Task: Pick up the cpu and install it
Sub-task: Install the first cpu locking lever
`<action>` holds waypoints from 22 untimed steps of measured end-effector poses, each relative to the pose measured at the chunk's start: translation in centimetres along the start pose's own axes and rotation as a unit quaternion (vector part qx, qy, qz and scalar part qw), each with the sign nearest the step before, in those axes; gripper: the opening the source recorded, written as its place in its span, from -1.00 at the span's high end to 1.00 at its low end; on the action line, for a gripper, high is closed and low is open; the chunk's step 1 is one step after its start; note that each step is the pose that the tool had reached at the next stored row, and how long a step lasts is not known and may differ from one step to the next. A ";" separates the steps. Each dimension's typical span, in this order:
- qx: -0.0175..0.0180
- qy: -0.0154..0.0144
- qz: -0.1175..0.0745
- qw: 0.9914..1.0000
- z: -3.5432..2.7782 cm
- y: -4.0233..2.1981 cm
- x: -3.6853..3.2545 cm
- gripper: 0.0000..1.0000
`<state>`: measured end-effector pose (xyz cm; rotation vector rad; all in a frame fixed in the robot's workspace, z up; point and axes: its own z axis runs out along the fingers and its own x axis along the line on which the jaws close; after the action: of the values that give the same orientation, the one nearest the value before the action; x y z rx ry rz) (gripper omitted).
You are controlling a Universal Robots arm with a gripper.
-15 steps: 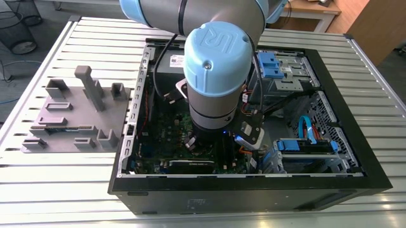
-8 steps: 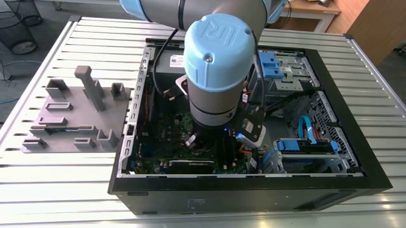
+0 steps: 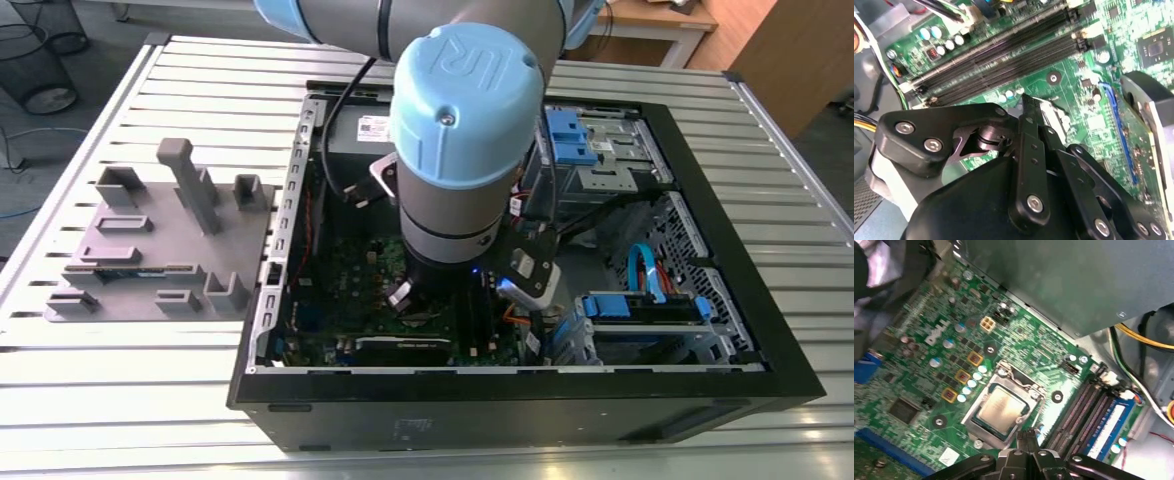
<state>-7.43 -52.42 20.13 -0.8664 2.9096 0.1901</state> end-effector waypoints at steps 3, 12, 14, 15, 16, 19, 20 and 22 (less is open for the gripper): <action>-0.005 0.008 0.002 1.000 0.02 -0.01 -0.01 0.79; -0.001 0.004 0.037 0.999 0.09 -0.02 -0.01 0.79; 0.000 0.003 0.046 0.999 0.16 -0.03 0.00 0.79; 0.000 0.002 0.050 0.999 0.20 -0.03 0.01 0.79; 0.001 0.002 0.054 0.999 0.24 -0.03 0.01 0.79; 0.001 0.001 0.062 0.998 0.42 -0.05 0.03 0.79; 0.001 0.000 0.064 0.998 0.48 -0.06 0.02 0.79; 0.001 0.000 0.068 0.998 0.60 -0.11 -0.04 0.79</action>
<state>-7.30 -52.41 19.54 -0.6679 2.9687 0.1986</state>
